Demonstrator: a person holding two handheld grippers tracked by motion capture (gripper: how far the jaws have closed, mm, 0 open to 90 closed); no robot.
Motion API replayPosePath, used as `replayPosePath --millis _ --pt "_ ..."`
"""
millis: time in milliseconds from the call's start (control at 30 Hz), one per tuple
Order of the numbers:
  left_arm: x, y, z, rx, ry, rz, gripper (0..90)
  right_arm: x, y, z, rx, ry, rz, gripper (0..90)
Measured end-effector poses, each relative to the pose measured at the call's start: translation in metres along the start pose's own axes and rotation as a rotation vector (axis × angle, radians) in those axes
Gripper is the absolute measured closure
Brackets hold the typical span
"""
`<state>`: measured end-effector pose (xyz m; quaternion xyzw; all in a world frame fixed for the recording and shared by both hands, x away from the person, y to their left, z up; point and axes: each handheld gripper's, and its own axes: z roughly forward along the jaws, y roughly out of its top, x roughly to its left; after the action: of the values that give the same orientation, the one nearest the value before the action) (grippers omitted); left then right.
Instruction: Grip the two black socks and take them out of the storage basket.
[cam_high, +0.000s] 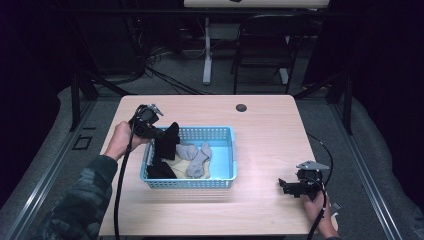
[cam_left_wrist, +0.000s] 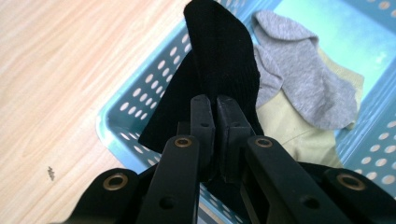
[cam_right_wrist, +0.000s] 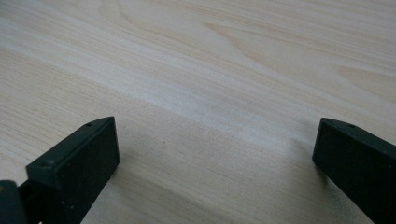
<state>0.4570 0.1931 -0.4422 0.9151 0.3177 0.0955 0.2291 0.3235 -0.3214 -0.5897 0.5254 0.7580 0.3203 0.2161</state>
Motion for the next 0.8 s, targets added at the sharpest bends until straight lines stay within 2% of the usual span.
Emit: replayPosePath --millis 567,667,767,800 --pt "0.001 0.014 -0.035 -0.041 0.015 0.015 86.2 0.0 0.0 0.0 -0.002 0.0 -0.001 0.0" --pt "0.003 0.015 -0.043 -0.054 0.025 0.014 86.3 0.0 0.0 0.0 0.0 0.001 -0.001 0.0" --pt "0.006 0.015 -0.058 -0.081 0.04 0.004 86.2 0.0 0.0 0.0 -0.002 0.001 -0.001 0.0" --pt "0.006 0.015 -0.058 -0.081 0.04 0.004 86.3 0.0 0.0 0.0 -0.002 0.001 -0.001 0.0"
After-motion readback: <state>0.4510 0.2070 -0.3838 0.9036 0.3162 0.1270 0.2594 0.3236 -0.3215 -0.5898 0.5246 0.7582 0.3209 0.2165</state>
